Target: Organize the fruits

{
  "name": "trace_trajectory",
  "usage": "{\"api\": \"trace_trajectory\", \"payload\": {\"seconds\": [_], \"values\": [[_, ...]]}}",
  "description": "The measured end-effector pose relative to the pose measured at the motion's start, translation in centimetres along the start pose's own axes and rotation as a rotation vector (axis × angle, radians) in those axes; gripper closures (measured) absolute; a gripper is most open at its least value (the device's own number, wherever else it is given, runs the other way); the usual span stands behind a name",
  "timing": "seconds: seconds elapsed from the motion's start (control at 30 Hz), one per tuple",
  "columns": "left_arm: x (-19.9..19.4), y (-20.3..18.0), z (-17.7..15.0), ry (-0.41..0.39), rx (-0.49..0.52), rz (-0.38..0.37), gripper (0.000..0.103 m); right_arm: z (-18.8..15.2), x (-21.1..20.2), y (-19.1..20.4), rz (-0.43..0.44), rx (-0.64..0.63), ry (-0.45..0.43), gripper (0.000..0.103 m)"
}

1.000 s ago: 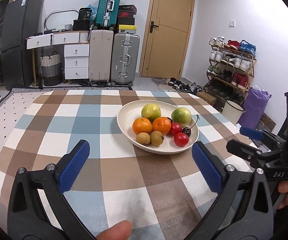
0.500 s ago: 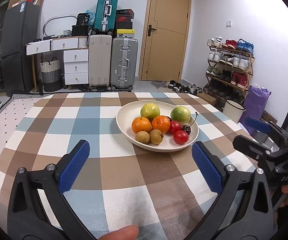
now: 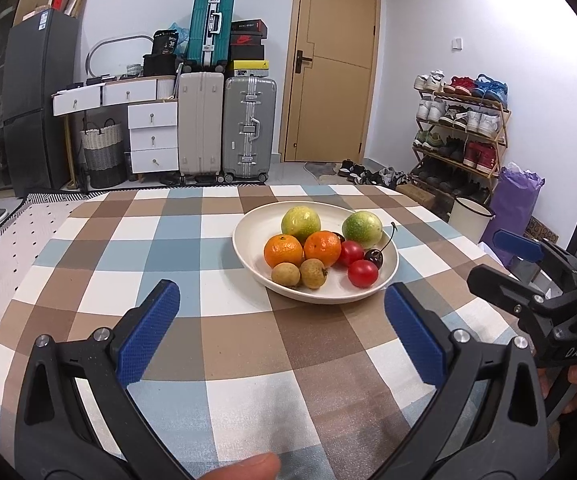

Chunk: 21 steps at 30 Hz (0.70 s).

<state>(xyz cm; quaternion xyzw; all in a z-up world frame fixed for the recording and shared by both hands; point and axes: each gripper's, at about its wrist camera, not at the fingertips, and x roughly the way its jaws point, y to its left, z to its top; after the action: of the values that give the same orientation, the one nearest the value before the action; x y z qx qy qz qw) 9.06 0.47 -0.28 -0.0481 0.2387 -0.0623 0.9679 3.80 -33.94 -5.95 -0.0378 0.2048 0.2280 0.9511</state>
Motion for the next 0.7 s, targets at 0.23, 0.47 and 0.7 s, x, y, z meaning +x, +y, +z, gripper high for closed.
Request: {"api": "trace_trajectory", "payload": {"seconds": [0.23,0.47,0.7], "values": [[-0.01,0.02,0.02,0.001,-0.001,-0.001,0.001,-0.02,-0.02,-0.1,0.0,0.008,0.003,0.0],[-0.01,0.0,0.02,0.002,-0.002,0.0,0.001,-0.01,0.02,-0.13,0.0,0.006,0.002,0.0],[-0.01,-0.02,0.03,0.002,0.0,0.0,0.001,0.01,0.03,-0.13,0.0,0.007,0.003,0.0]]}}
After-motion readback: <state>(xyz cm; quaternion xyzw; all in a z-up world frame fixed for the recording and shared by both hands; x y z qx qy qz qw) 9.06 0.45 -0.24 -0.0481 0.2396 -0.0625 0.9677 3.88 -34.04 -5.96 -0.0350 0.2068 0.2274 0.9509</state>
